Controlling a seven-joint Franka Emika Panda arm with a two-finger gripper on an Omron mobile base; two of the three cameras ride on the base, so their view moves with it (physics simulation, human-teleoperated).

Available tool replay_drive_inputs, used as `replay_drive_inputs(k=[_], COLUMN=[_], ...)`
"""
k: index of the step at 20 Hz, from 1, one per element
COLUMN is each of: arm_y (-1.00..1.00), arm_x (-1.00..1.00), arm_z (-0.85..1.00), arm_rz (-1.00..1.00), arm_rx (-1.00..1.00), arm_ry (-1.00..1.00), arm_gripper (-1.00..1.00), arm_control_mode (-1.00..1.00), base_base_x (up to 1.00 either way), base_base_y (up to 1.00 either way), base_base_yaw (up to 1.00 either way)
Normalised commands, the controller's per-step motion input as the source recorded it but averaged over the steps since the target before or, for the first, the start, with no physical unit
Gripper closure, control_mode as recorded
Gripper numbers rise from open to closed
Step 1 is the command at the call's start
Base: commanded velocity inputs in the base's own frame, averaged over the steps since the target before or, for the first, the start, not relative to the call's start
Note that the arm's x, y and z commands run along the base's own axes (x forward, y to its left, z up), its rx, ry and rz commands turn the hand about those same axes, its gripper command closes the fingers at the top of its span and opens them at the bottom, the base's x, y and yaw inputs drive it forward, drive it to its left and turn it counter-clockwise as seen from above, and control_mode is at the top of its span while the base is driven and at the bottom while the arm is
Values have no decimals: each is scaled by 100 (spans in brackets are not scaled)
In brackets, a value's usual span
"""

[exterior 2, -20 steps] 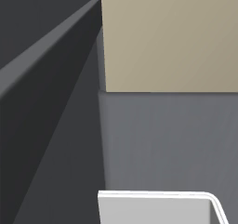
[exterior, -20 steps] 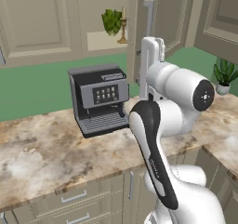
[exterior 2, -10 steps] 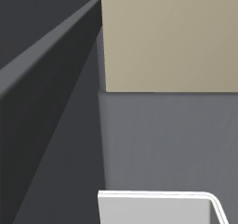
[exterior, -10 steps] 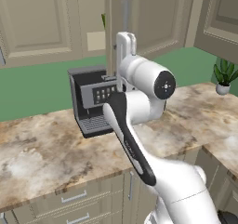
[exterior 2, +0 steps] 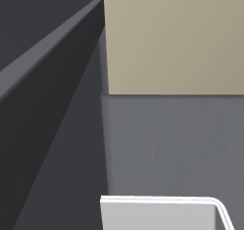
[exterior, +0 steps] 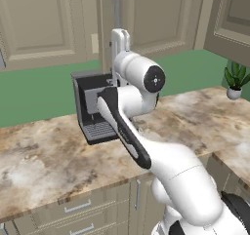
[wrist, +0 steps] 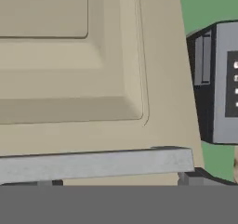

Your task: Pick the jar and candle from the dining table and place them in the open cabinet. Close the cabinet after placing the objects.

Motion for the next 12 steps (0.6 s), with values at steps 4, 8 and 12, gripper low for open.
replay_drive_inputs(k=[4,8,12], arm_y=[15,21,24], arm_x=[60,59,58], arm_z=[0,0,0], arm_rz=[0,0,0], arm_rx=[0,0,0], arm_ry=[0,0,0], arm_gripper=[-100,-100,-100], arm_control_mode=[-100,-100,-100], base_base_x=[0,0,0], base_base_y=[0,0,0], base_base_yaw=[0,0,0])
